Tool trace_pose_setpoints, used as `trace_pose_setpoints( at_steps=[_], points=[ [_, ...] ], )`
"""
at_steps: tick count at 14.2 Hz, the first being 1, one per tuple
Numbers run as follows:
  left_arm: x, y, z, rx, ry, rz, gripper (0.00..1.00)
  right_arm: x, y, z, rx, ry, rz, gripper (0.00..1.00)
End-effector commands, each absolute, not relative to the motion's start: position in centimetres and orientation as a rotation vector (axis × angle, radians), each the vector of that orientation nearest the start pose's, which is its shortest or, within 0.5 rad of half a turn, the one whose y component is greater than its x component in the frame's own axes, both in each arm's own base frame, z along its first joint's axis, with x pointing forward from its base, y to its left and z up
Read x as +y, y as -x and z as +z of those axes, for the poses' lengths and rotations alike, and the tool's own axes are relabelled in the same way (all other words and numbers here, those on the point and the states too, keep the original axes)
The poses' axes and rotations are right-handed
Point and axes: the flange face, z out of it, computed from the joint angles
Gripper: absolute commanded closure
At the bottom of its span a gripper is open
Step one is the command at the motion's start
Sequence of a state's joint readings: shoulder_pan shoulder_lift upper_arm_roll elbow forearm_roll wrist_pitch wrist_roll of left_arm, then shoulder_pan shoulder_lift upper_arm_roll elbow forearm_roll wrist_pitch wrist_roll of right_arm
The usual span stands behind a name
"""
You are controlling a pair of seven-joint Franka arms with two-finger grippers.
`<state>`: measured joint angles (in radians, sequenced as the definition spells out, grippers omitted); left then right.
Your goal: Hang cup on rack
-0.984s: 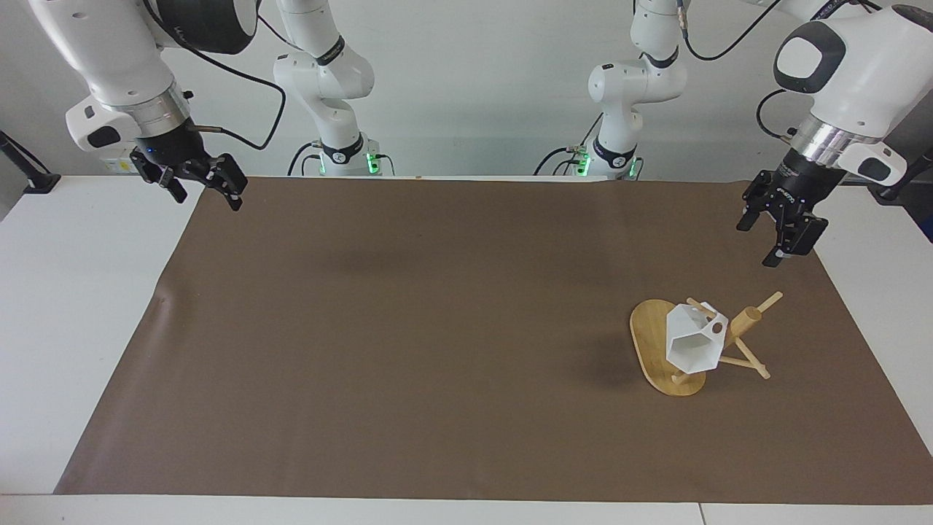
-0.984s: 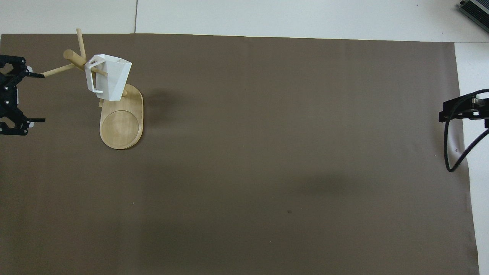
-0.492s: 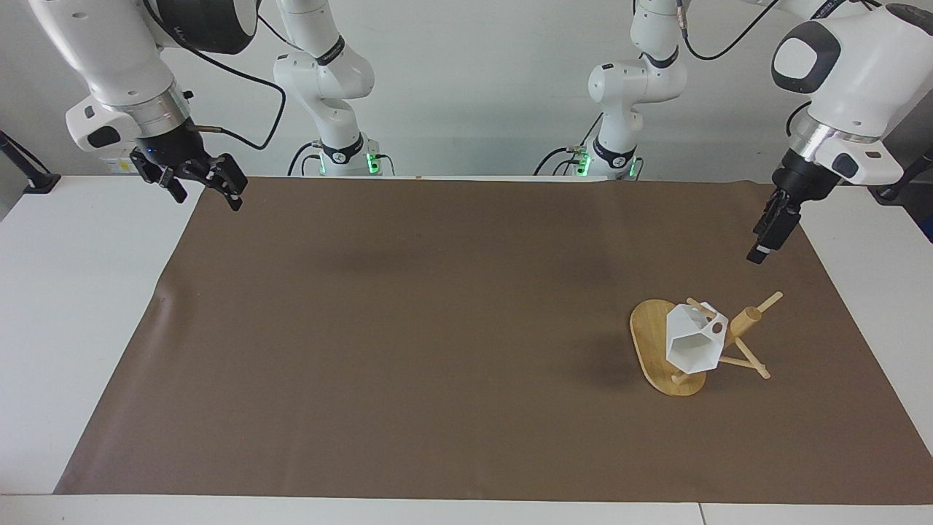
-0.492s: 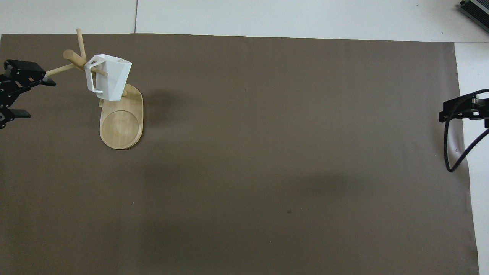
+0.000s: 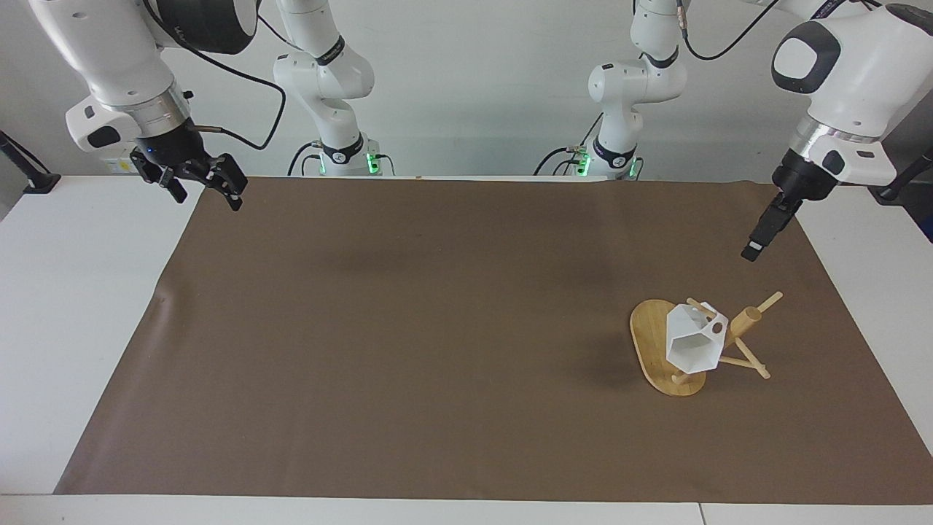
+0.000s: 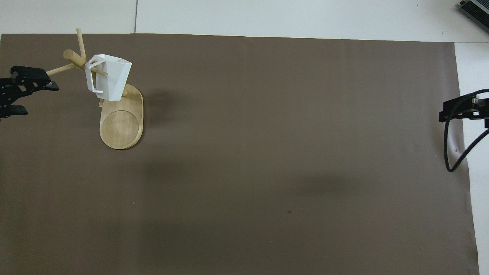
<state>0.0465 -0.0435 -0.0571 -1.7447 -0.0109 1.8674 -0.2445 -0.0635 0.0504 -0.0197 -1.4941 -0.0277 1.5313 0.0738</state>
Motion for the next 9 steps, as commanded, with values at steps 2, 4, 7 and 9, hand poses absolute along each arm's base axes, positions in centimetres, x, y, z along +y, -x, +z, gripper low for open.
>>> trace_pose_setpoints(
  at_steps=[2,4,7,9],
  points=[
    [-1.5,-54.6,61.1,-0.151,3.101,-0.157,0.0,-5.1,-56.0,62.8,0.234,3.155,0.017,0.0],
    [-2.0,-53.5,61.5,0.007,3.104,-0.055,0.0,-5.1,-56.0,62.8,0.234,3.157,0.017,0.0],
    [-2.3,-52.4,61.5,0.075,3.115,-0.019,0.0,-5.1,-56.0,62.8,0.234,3.155,0.017,0.0],
    [-2.4,-52.4,61.6,0.07,3.113,-0.022,0.0,-5.1,-56.0,62.8,0.234,3.155,0.017,0.0]
  ],
)
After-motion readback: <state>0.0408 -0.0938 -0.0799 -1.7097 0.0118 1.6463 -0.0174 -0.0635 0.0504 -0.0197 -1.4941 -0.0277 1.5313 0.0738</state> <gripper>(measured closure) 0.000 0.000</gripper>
